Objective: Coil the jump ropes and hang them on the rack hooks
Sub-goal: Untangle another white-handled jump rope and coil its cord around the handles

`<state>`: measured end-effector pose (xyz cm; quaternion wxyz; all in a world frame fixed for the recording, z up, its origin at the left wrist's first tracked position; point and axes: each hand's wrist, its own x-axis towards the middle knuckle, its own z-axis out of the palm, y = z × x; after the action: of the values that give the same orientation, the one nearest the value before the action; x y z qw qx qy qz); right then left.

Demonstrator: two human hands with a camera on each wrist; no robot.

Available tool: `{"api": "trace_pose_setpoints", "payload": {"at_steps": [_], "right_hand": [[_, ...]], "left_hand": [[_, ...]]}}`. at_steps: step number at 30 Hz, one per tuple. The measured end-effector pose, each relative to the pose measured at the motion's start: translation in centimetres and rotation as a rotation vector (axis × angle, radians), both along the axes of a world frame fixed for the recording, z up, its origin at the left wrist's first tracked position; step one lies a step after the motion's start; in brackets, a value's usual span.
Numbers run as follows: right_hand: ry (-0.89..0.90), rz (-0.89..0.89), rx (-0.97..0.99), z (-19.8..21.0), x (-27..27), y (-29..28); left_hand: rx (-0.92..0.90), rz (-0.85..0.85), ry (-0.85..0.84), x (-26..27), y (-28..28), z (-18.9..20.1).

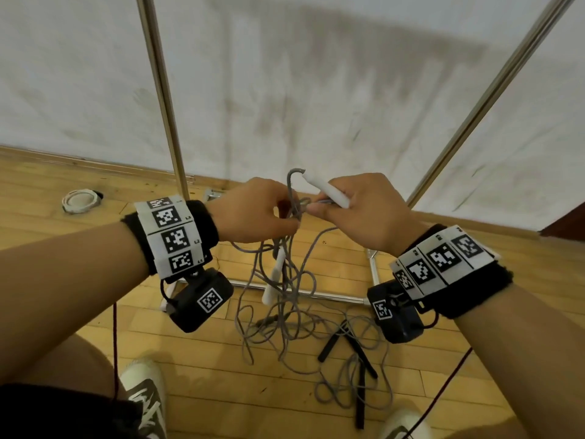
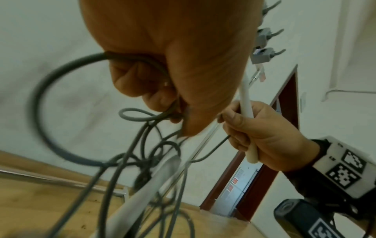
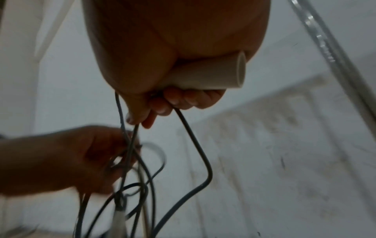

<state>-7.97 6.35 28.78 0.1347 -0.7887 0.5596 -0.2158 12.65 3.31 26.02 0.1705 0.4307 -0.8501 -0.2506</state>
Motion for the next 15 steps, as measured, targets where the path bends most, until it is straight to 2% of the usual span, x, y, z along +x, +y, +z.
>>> {"api": "trace_pose_setpoints", "payload": {"at_steps": [6, 9, 15], "right_hand": [[-0.162, -0.158, -0.133, 1.6, -3.7, -0.3], [-0.202, -0.191, -0.152, 2.1, -4.7, -0.2], [-0.206, -0.075, -0.102, 1.3, -2.9, 0.7]], "left_hand": [[-0.013, 0.105, -0.100, 2.5, -1.6, -1.4], [0.007, 0.163, -0.093, 3.1, -2.1, -1.5], [-0.006, 0.061, -0.001, 1.6, -0.9, -0.6]]}}
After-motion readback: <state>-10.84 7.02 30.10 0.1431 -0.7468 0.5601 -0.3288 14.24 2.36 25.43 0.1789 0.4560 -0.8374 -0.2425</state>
